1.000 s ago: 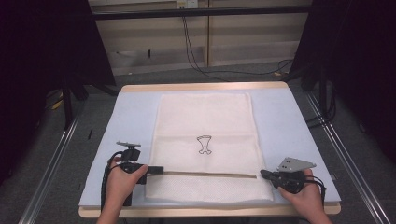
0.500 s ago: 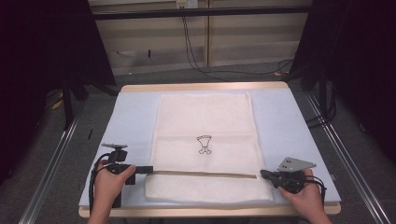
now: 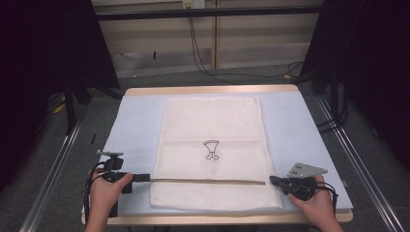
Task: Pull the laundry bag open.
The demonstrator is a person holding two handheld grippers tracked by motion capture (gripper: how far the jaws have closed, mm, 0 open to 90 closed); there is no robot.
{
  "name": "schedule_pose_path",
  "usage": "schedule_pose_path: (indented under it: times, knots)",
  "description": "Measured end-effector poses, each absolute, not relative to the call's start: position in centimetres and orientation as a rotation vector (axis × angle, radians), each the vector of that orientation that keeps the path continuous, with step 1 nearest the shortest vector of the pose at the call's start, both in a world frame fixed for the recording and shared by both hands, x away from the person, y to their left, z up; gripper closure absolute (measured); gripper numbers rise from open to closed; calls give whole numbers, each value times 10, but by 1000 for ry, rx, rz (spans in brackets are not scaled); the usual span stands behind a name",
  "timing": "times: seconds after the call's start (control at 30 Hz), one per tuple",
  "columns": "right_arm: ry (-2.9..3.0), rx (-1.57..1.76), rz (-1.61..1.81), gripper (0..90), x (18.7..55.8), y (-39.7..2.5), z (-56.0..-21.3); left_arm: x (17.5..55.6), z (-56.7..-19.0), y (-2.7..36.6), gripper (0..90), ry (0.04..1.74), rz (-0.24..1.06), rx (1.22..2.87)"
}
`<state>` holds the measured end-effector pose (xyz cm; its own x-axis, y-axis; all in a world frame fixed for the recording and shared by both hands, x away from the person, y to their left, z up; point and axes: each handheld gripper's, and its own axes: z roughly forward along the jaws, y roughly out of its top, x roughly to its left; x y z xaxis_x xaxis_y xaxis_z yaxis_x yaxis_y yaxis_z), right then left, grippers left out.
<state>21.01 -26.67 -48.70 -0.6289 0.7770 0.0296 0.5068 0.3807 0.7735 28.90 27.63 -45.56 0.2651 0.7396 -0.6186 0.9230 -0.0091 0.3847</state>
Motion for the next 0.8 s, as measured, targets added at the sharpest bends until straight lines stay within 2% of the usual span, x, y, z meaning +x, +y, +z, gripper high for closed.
schedule_pose_path:
  times: [0.27, 0.3, 0.37, 0.43, 0.47, 0.5, 0.6, 0.73, 0.8]
  knots:
    - [2298, 1140, 1133, 900, 210, -268, -488, 289, -457, 275, 872, 1511, -299, 1823]
    - [2291, 1147, 1147, 900, 210, -269, -488, 289, -455, 275, 865, 1507, -250, 1821]
    - [2271, 1185, 1188, 900, 211, -273, -488, 289, -451, 278, 800, 1492, -167, 1817]
    - [2221, 1217, 1205, 900, 211, -277, -484, 289, -448, 281, 703, 1487, -154, 1748]
    - [2186, 1221, 1204, 869, 211, -281, -481, 289, -448, 282, 644, 1480, -123, 1736]
    - [2109, 1241, 1211, 685, 213, -288, -477, 290, -448, 284, 572, 1481, -84, 1750]
    - [2051, 1247, 1180, 634, 214, -296, -477, 291, -450, 285, 541, 1498, -29, 1754]
    - [1985, 1272, 1150, 495, 216, -310, -478, 293, -449, 285, 455, 1498, 61, 1761]
    - [1978, 1284, 1152, 482, 216, -311, -478, 293, -448, 284, 441, 1504, 94, 1751]
